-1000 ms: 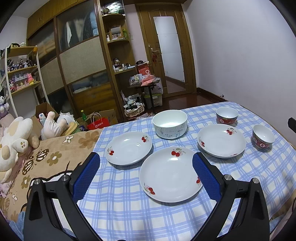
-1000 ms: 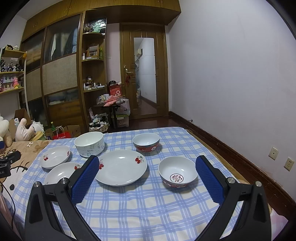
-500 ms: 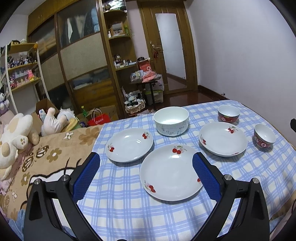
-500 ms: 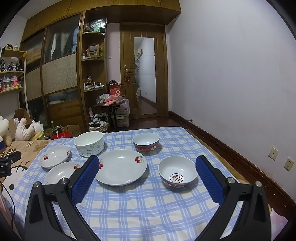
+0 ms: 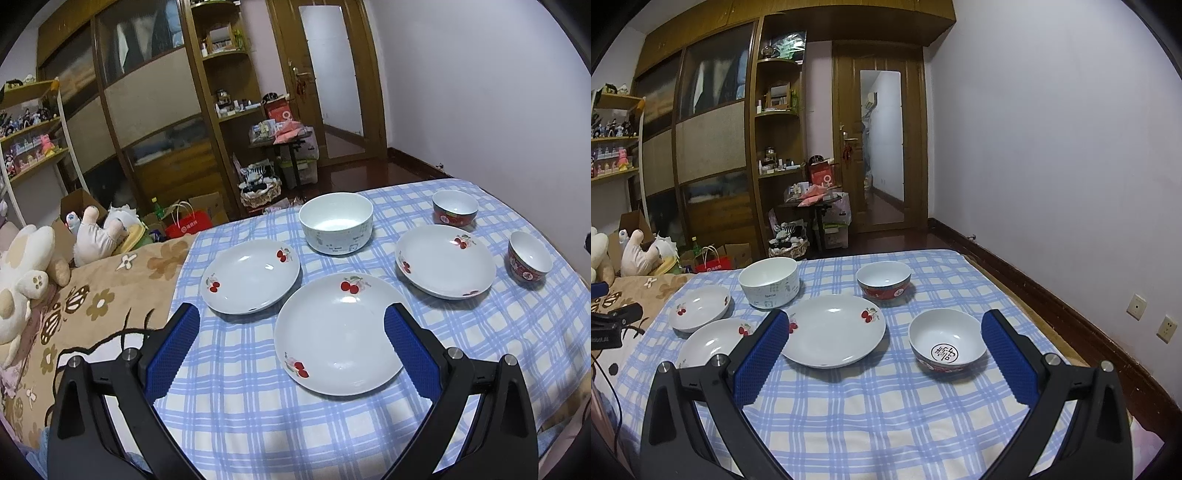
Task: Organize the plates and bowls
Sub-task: 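Move the left tool toward the large cherry plate's rim and open it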
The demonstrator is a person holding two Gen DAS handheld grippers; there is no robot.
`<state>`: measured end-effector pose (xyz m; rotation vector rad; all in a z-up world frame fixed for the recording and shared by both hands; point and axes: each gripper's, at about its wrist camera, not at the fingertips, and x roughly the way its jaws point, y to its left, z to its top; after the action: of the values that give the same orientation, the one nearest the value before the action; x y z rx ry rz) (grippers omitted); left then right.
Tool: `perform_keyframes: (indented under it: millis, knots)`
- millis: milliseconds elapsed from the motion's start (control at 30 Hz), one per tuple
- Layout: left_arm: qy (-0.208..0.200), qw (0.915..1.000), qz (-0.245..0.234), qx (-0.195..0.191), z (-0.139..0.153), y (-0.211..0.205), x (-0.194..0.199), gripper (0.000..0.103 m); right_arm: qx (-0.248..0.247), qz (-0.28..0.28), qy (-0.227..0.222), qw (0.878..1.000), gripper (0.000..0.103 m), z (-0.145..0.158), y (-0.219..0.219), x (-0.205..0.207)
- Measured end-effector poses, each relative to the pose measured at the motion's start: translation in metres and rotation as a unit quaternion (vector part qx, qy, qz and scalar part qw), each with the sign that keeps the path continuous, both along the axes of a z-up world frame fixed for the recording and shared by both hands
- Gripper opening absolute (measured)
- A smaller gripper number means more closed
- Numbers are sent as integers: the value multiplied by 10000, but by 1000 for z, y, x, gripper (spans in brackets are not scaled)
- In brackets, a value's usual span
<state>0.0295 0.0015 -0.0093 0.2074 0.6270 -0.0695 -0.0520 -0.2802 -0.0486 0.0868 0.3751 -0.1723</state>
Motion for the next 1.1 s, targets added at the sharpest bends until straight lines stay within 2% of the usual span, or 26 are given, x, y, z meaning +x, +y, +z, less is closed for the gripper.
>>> perform_keyframes:
  millis: [233, 433, 633, 767, 867, 1100]
  knots:
    - [220, 9995, 18, -207, 9, 9, 17, 99, 160, 225, 130, 9995, 103, 3, 17, 22]
    - [305, 9993, 185, -113, 16, 13, 39, 99, -14, 332, 200, 9992, 103, 12, 42, 45]
    - [494, 9985, 166, -157, 16, 16, 67, 99, 61, 463, 390, 9981, 103, 11, 61, 66]
    - [822, 9962, 83, -258, 9, 20, 86, 99, 112, 553, 542, 9969, 103, 7, 72, 81]
    - [920, 9953, 158, -253, 2, 23, 95, 99, 152, 673, 641, 9956, 103, 1, 82, 90]
    - [1352, 9905, 181, -185, -34, 31, 112, 99, 354, 852, 981, 9909, 103, -17, 101, 116]
